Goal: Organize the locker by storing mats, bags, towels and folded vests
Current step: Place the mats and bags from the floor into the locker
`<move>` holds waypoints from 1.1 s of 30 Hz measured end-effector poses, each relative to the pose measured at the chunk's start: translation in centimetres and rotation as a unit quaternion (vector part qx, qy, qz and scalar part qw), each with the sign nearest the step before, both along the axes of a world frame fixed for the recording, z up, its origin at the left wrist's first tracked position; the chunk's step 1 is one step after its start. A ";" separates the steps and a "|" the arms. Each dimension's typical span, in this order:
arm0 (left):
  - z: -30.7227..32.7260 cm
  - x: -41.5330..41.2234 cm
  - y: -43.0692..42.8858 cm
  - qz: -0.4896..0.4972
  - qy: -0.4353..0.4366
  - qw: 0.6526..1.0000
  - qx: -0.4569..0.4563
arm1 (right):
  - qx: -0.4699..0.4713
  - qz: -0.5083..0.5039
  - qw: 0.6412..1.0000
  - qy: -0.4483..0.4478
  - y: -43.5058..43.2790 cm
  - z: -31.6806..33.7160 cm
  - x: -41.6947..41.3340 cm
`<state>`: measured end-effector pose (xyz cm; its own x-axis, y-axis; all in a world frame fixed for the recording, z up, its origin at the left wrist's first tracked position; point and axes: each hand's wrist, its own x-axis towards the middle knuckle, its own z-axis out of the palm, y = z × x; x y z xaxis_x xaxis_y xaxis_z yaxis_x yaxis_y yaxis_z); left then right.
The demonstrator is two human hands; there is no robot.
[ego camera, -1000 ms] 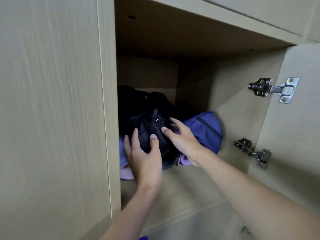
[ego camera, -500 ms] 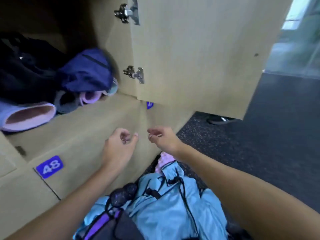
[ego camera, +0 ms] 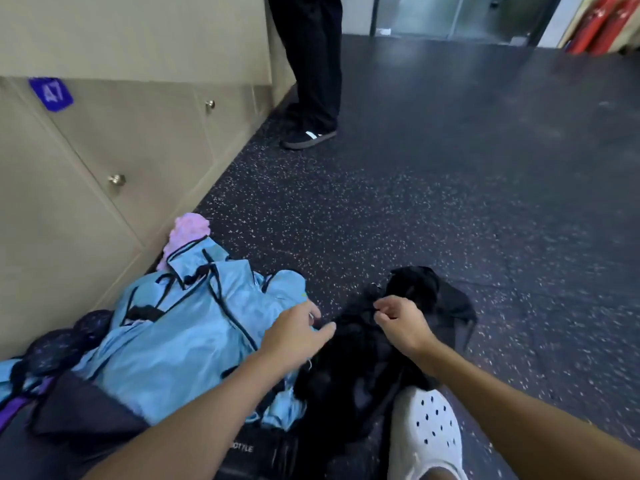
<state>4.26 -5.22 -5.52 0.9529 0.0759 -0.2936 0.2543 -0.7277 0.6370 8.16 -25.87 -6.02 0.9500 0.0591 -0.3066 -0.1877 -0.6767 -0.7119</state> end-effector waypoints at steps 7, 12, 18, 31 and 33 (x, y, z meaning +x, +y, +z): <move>-7.7 -0.1 -6.4 -0.138 0.087 0.974 0.157 | -0.079 -0.129 0.987 -0.057 -7.6 -5.9 -0.9; -10.7 0.6 -7.3 -0.118 0.039 0.976 0.180 | 0.072 -0.170 0.981 -0.057 -9.4 -7.2 0.6; -11.4 1.0 -5.4 -0.099 -0.048 0.990 0.088 | 0.036 -0.218 0.973 -0.074 -9.5 -8.0 3.3; -0.4 -1.8 7.8 -0.228 -0.236 0.928 0.174 | 0.000 0.073 0.982 -0.177 -4.9 -3.1 3.4; -0.1 -3.3 10.4 -0.243 -0.178 0.931 0.208 | -0.083 0.161 0.974 -0.136 -2.9 -3.6 2.7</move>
